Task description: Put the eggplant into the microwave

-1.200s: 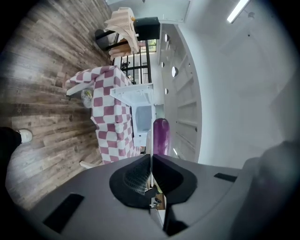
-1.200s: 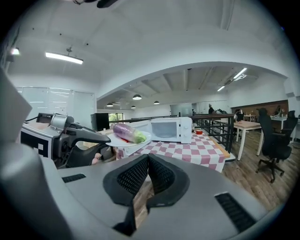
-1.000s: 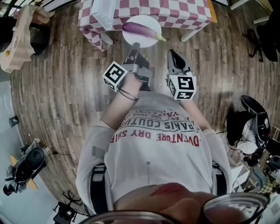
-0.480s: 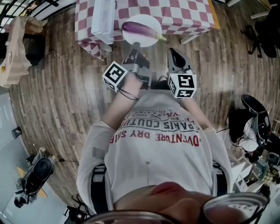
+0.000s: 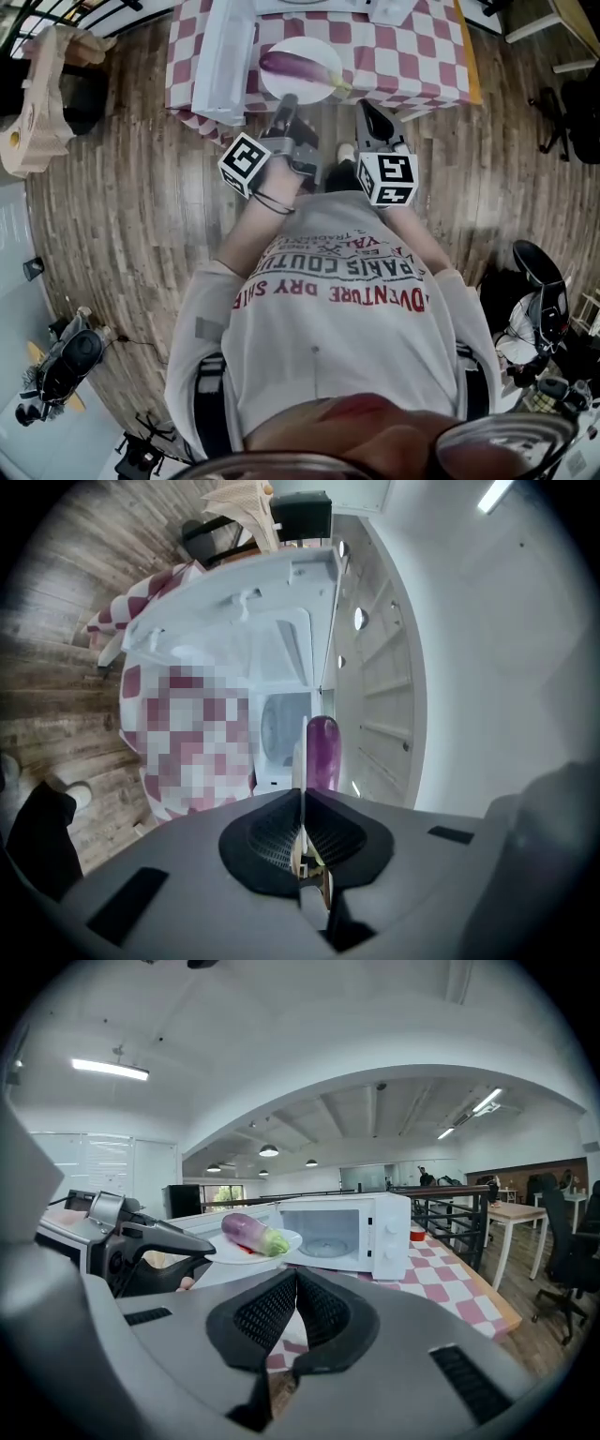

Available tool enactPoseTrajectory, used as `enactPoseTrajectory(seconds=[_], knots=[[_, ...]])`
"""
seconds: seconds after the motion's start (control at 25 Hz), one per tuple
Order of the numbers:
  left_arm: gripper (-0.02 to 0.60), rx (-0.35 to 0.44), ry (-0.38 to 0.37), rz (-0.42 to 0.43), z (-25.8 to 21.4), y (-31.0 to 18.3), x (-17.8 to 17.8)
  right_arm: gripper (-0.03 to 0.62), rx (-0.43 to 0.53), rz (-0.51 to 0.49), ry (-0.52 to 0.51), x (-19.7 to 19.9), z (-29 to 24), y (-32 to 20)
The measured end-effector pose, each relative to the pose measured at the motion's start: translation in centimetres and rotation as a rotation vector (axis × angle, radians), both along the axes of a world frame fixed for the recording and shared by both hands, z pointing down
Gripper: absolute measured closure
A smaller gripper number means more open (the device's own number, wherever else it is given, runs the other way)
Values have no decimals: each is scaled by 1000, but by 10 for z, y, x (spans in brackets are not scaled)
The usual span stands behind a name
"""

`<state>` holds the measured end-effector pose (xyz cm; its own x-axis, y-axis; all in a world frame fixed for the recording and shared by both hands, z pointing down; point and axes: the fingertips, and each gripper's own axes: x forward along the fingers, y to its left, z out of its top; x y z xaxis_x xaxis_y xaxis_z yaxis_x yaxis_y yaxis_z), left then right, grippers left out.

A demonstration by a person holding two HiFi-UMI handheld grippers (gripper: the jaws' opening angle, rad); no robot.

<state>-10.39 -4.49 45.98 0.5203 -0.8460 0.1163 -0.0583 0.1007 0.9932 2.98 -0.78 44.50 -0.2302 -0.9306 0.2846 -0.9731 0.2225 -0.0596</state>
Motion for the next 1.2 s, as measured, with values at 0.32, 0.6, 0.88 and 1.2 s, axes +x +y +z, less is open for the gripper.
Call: enactPoseTrajectory(seconds=[0.32, 0.6, 0.88, 1.2], knots=[[548, 5, -26, -95, -5, -85, 38, 568, 18, -78, -16, 51, -10, -103], [548, -43, -34, -167, 12, -128, 63, 568, -17, -146, -9, 80, 5, -157], [548, -85, -39, -184, 27, -159, 76, 568, -64, -163, -17, 92, 21, -192], [548, -131, -39, -178, 53, -200, 69, 568, -103, -156, -21, 82, 36, -230]])
